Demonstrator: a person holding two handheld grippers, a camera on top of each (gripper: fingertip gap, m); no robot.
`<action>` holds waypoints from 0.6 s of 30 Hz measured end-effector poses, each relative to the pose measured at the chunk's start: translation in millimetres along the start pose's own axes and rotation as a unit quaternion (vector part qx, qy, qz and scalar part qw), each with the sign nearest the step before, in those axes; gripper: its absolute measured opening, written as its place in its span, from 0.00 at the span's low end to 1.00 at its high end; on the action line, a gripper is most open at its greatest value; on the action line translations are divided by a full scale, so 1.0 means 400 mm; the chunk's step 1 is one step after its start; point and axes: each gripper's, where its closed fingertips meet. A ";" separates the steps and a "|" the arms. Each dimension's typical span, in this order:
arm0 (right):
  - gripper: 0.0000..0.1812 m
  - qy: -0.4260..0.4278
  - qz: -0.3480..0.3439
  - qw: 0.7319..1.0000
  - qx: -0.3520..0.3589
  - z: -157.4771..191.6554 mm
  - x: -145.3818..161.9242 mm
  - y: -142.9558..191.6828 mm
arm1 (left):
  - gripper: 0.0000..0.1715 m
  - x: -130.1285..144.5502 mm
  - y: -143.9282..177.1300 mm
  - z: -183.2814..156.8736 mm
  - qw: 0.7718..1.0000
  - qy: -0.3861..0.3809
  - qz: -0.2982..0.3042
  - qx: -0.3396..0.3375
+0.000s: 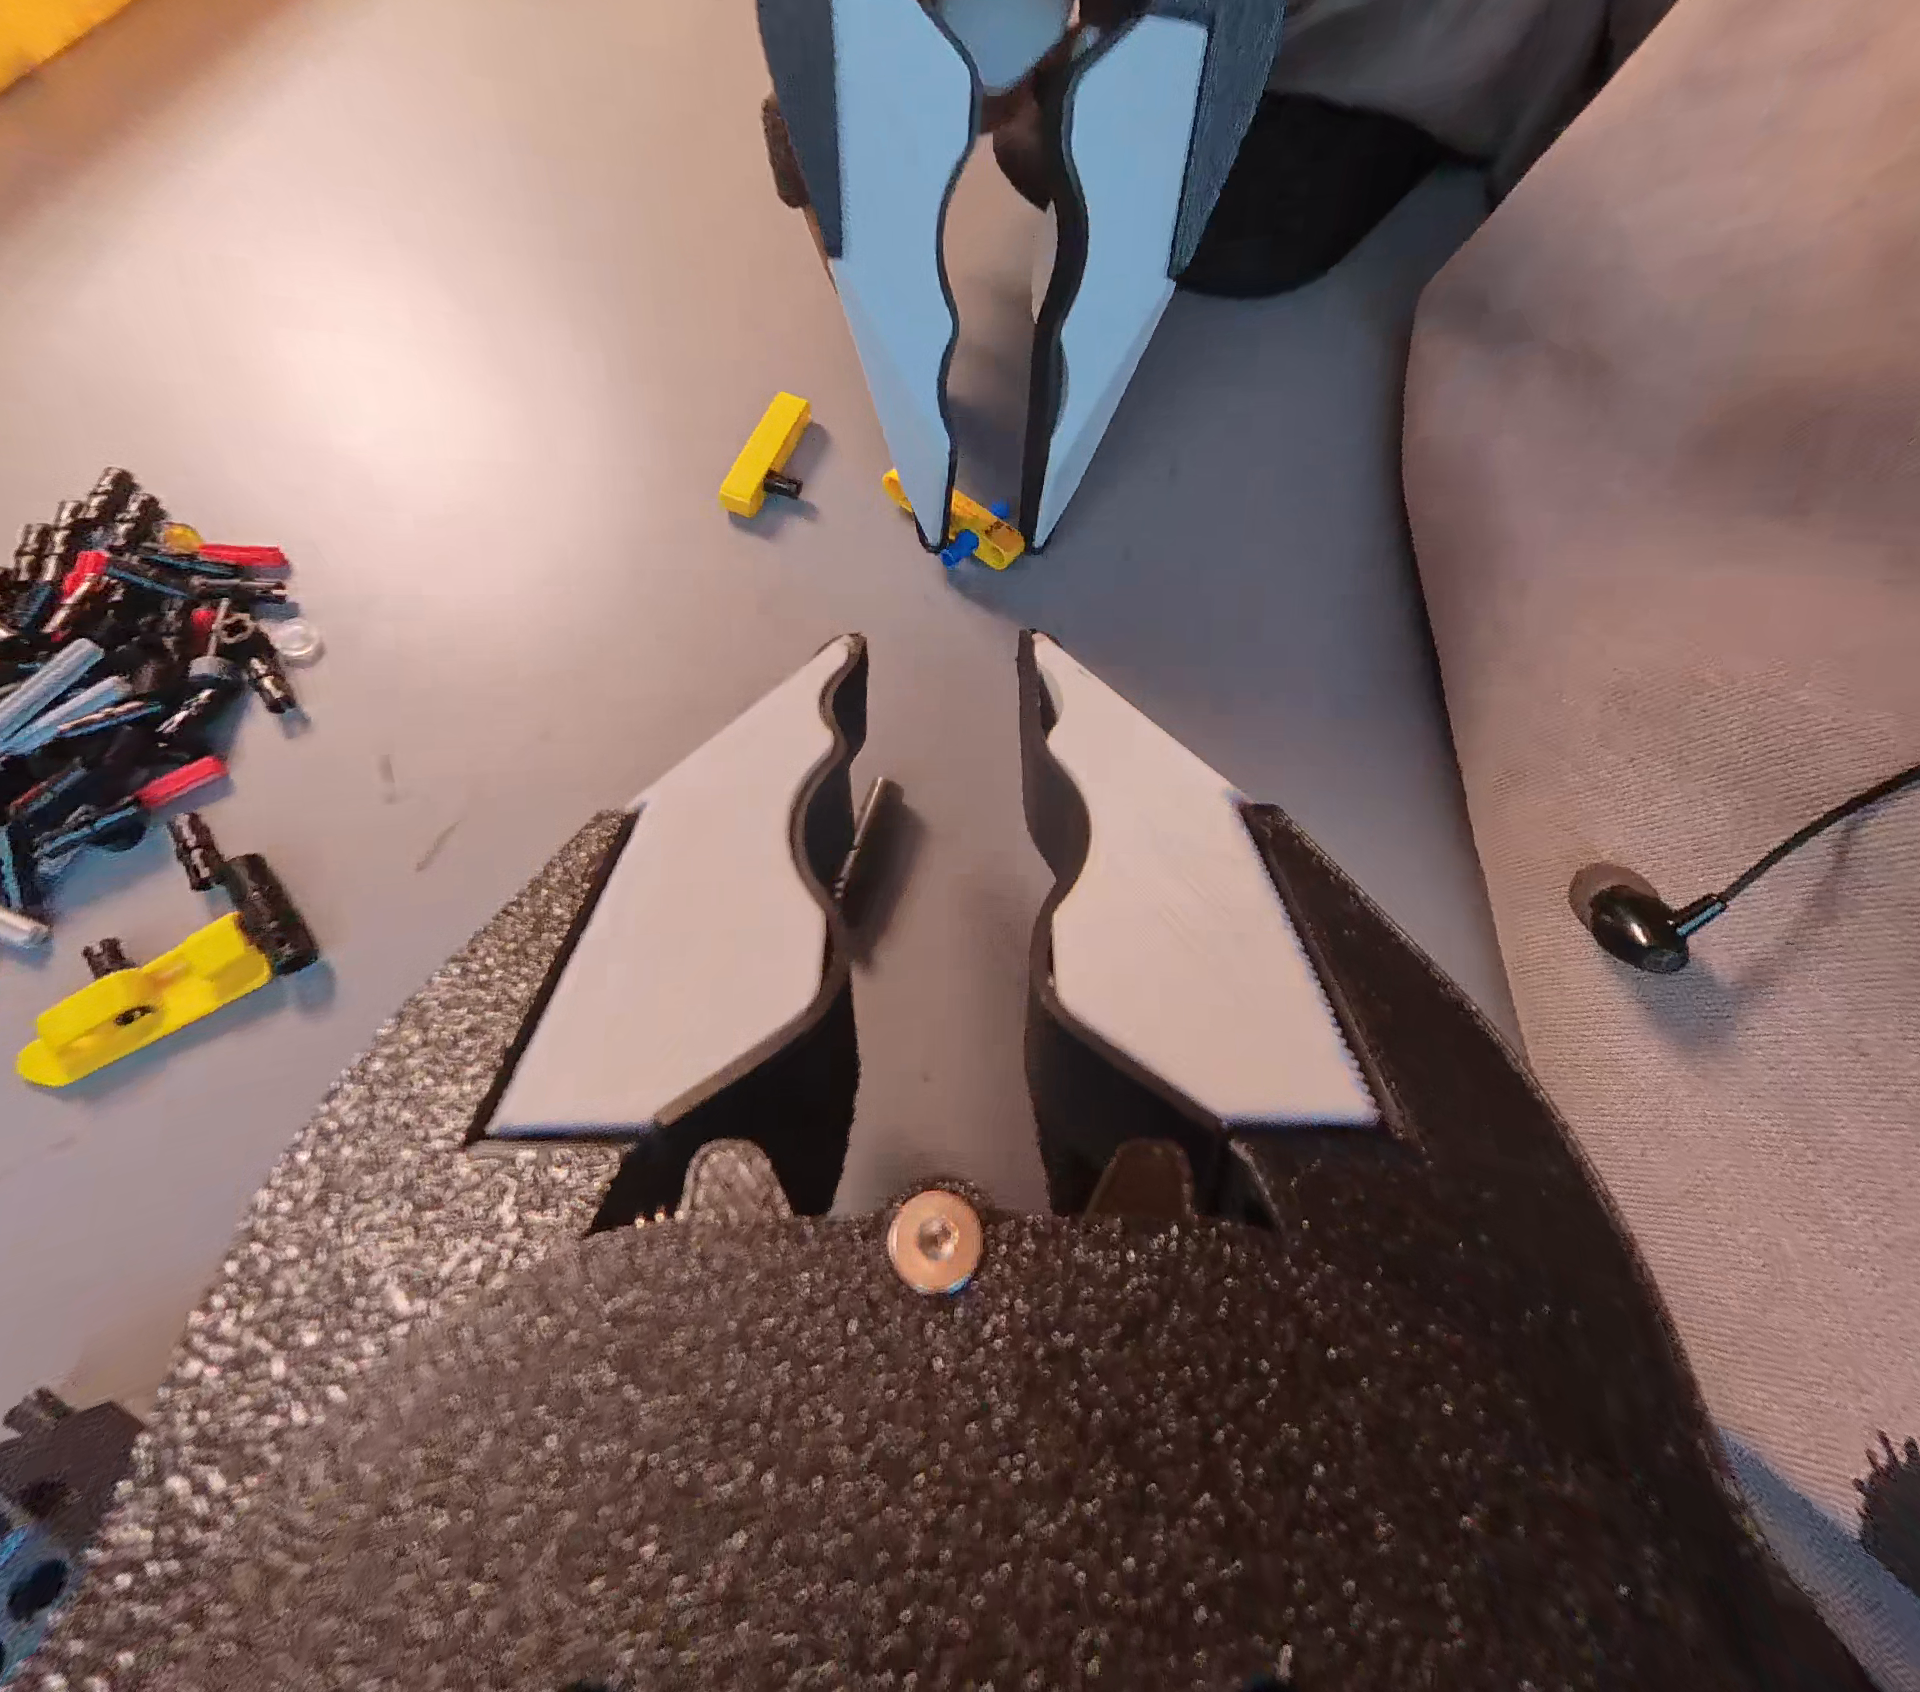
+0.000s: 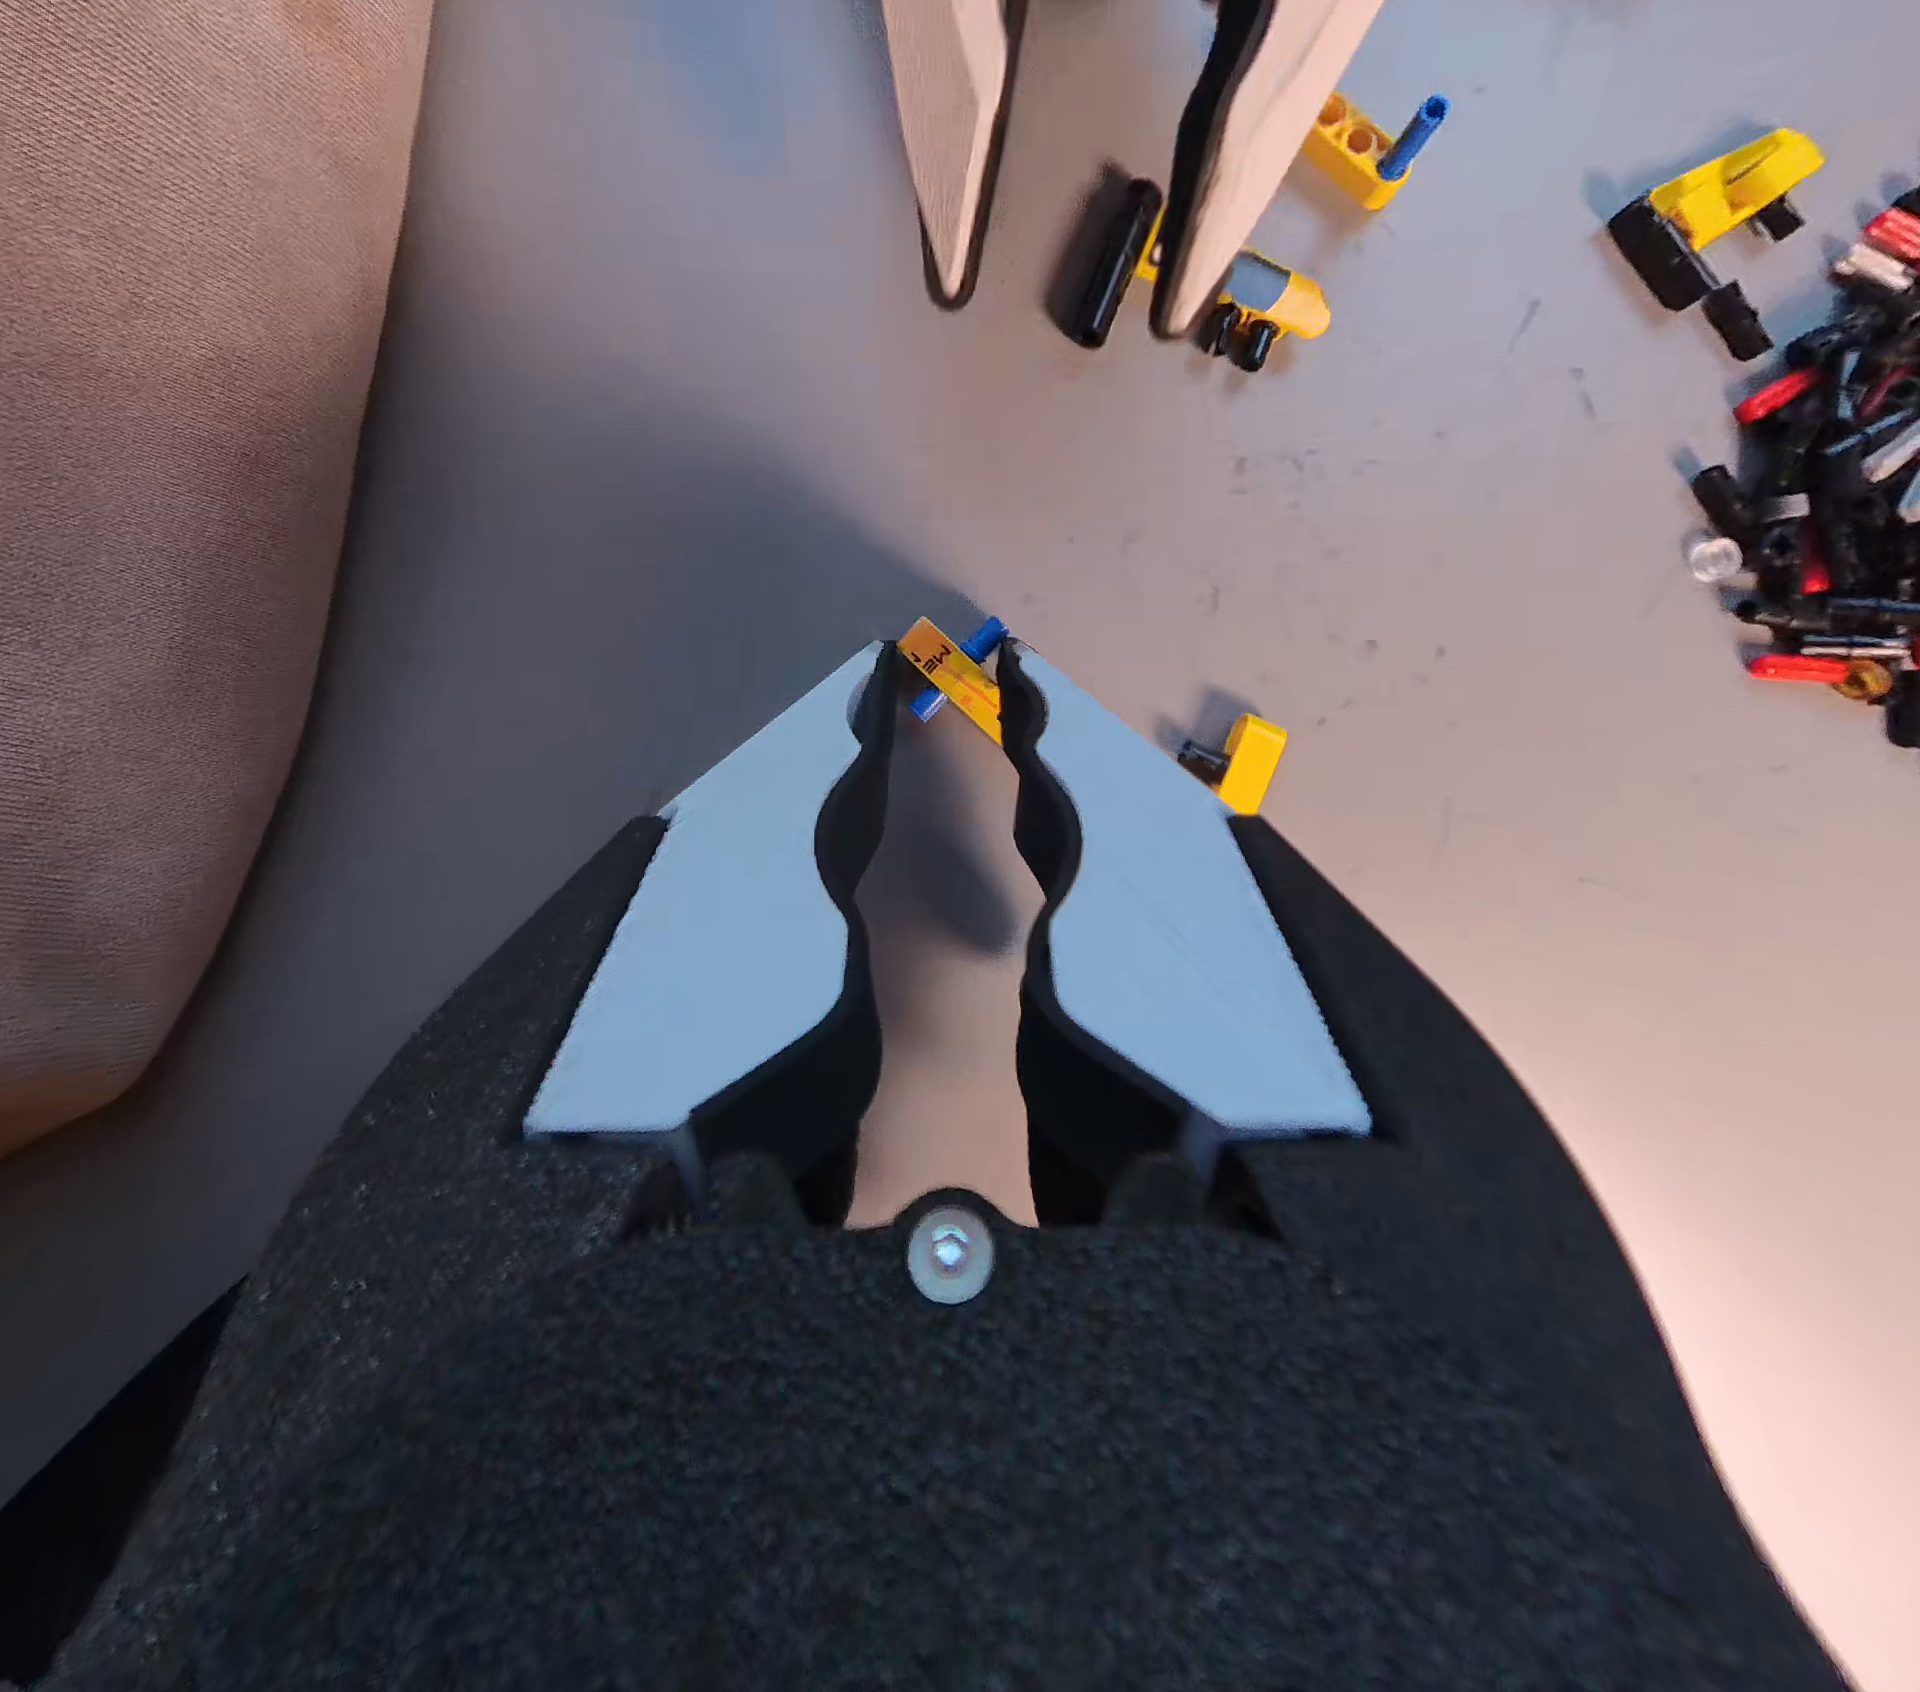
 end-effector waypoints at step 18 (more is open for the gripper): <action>0.10 0.184 -0.124 0.963 0.150 -0.043 -0.202 0.033 | 0.05 -0.105 0.047 0.007 0.912 0.351 -0.167 0.132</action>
Point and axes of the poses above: each gripper's, where its closed fingertips meet, y back along the fingers, x out of its underside, z = x × y across the jaws, and after that the axes turned 9 degrees about -z, right-handed
